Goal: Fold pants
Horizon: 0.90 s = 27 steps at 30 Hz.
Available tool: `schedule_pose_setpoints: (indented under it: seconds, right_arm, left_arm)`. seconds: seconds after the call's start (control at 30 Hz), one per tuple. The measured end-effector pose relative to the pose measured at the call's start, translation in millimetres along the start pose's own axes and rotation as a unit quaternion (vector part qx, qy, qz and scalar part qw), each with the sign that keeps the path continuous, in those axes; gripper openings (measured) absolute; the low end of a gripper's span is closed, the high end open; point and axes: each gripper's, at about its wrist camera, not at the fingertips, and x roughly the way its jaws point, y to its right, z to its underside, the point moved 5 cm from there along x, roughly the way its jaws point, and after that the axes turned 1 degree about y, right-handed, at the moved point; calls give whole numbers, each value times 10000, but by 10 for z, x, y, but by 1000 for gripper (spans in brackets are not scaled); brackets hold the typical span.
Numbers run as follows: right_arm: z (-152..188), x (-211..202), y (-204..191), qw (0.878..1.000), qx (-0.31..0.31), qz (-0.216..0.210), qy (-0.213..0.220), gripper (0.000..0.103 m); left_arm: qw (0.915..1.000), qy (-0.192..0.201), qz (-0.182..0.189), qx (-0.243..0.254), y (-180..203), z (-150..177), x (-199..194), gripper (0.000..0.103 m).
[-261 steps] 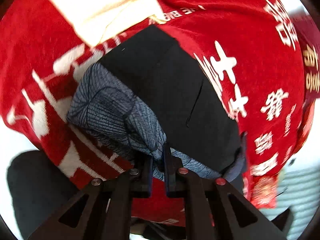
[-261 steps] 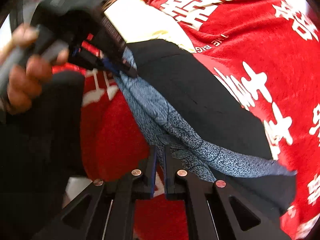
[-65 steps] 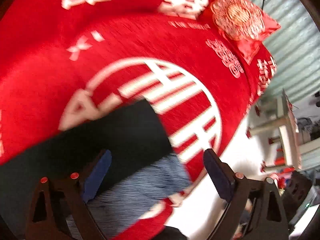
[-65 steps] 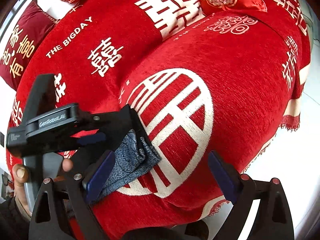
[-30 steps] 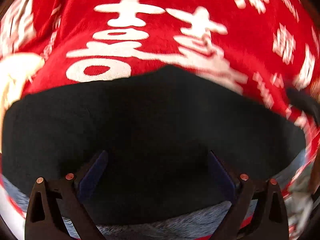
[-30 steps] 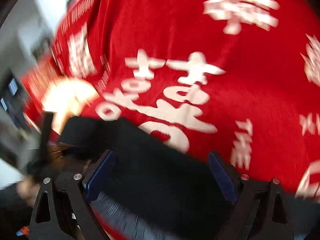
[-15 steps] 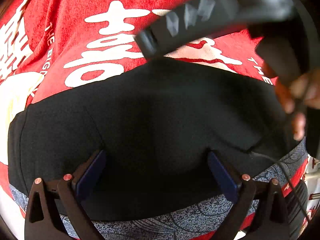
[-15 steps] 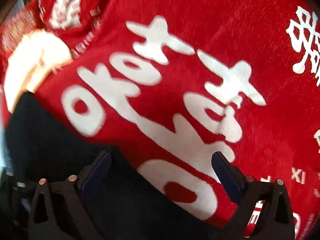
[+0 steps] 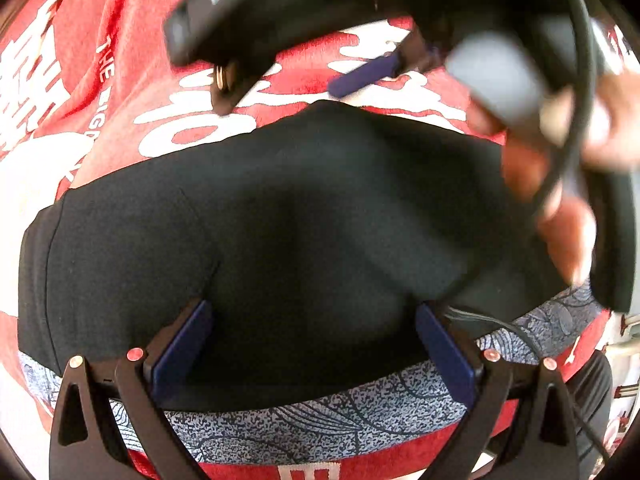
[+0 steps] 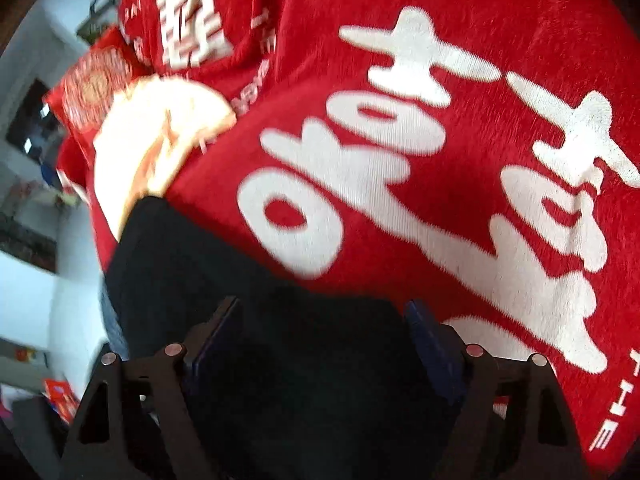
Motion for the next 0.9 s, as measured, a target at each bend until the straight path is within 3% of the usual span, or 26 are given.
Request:
schedule_pose_setpoints:
  seconds: [0.13,0.23,0.37,0.5,0.57,0.63,0.7,0.77,0.83,0.87,0.9]
  right_arm:
    - [-76,-289,-7,9992,13,50,395,85]
    - [82,-508,-22,9959,-254,708,492,85]
    - [717,-753,72,9858,-348,1570,489,85]
    - [1518,-779,233,9836,46,1785,268,85]
    - [1897,-708,290,9810,65,1941,22,86]
    - [2177,-775,321,9773,160,2105,160,100]
    - [2337,-866,361,9727,290,2296,185,100]
    - [2352,-1019,348,9765,525,2008,575,100]
    - [2330,-1122,418,9755,901,1784,920,100]
    - [2339,-1100,498,9726,1029,1885,886,100]
    - [2380,-1004,593,9712,1083,2050,555,100]
  left_arm:
    - [10000,-1,-7,-7,-6,13,-10,102]
    - [10000,-4,24,-51,-35,-6,-17,102]
    - [10000,50,-13,-44,-79,105,-58,101]
    - [9995,120,-280,112,-33,221,-79,101]
    - [9997,95,-221,35,-66,267,-94,101]
    - [9998,73,-179,-75,-116,307,-129,101]
    - [9994,104,46,-319,-125,322,-210,102]
    - [9981,126,345,-505,-78,333,-241,102]
    - [9993,-30,83,-369,6,373,-145,102]
    - [9997,-116,-123,-178,48,401,-86,102]
    - [9991,-142,-387,122,114,434,-50,102]
